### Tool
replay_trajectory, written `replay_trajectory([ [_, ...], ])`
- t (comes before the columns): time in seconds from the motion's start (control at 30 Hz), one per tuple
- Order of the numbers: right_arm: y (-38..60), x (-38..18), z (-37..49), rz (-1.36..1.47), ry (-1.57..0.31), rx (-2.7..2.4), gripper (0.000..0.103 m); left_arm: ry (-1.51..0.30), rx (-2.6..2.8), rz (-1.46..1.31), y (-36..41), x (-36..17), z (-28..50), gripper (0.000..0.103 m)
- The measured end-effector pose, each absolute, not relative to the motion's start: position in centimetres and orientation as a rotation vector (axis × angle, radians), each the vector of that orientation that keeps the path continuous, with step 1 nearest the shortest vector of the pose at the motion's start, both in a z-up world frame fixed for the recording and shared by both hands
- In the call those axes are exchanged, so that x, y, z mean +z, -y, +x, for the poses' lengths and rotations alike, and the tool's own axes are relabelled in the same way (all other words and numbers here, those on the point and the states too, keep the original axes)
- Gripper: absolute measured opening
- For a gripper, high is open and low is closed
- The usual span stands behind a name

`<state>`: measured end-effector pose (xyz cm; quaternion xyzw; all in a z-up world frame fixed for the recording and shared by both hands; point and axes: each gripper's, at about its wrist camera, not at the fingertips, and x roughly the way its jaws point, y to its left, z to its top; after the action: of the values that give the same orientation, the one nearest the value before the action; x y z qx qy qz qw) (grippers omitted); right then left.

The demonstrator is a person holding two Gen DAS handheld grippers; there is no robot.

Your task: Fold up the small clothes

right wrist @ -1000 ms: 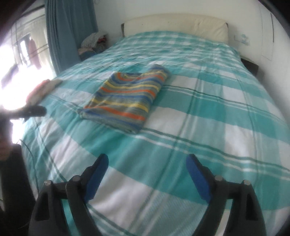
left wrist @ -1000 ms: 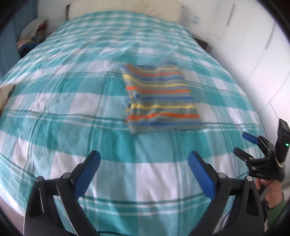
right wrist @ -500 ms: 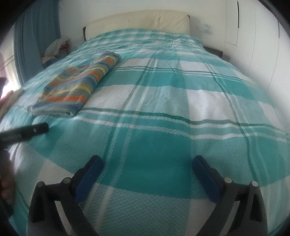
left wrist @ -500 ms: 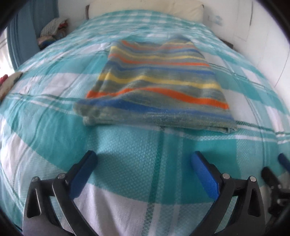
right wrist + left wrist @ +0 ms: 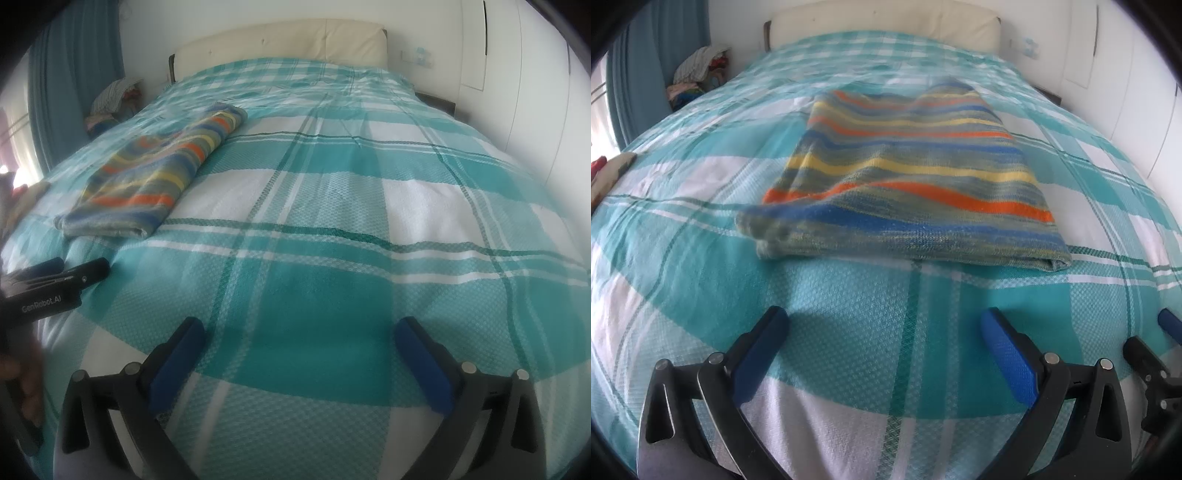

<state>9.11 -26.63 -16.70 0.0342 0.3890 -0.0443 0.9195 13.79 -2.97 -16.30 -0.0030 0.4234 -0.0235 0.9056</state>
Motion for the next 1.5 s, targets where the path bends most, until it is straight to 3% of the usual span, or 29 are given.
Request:
replay_trajectory([
  [0.67,26.7,-16.7,9.1,0.07,-0.801,-0.092,0.103,-0.88,-0.052,-0.008,3.0,-16.2,13.8,0.103],
  [0.8,26.8,-16.5,9.4,0.07,-0.838,-0.076,0.103,-0.973,-0.187,-0.018,0.7,-14.3,14.2,0.101],
  [0.87,27.3,-15.6,9.9,0.088,-0.878,-0.037,0.102,-0.92,-0.224,-0.079,-2.7,-12.1,14.5,0.102],
  [1.0,28.2,-12.5,13.1,0.261,-0.815,0.12,0.102,-0.812,-0.255,-0.165,-8.6,-8.7,18.7,0.102],
  [1.13,27.7,-11.6,21.2,0.462,-0.822,0.299,0.102,-0.91,-0.348,-0.184,-9.2,-10.2,26.0,0.102],
  [1.2,26.7,-12.4,25.9,0.479,-0.851,0.325,0.099,-0.983,-0.387,-0.173,-8.0,-12.2,28.7,0.101],
  [1.33,25.4,-15.4,32.3,0.57,-0.928,0.377,0.078,-1.013,-0.389,-0.154,-6.6,-14.3,31.0,0.1],
  [1.37,25.0,-16.0,33.2,0.59,-0.934,0.382,0.068,-1.0,-0.394,-0.157,-6.4,-14.4,31.2,0.091],
  [1.4,24.0,-16.2,33.8,0.558,-0.947,0.374,0.058,-0.997,-0.403,-0.164,-6.1,-14.4,31.4,0.061],
  [1.43,22.6,-16.2,34.1,0.471,-0.97,0.346,0.03,-1.021,-0.425,-0.175,-5.7,-14.7,31.7,0.023],
  [1.5,19.0,-14.7,33.5,0.198,-0.935,0.273,0.025,-1.043,-0.42,-0.175,-5.1,-14.8,31.8,0.018],
])
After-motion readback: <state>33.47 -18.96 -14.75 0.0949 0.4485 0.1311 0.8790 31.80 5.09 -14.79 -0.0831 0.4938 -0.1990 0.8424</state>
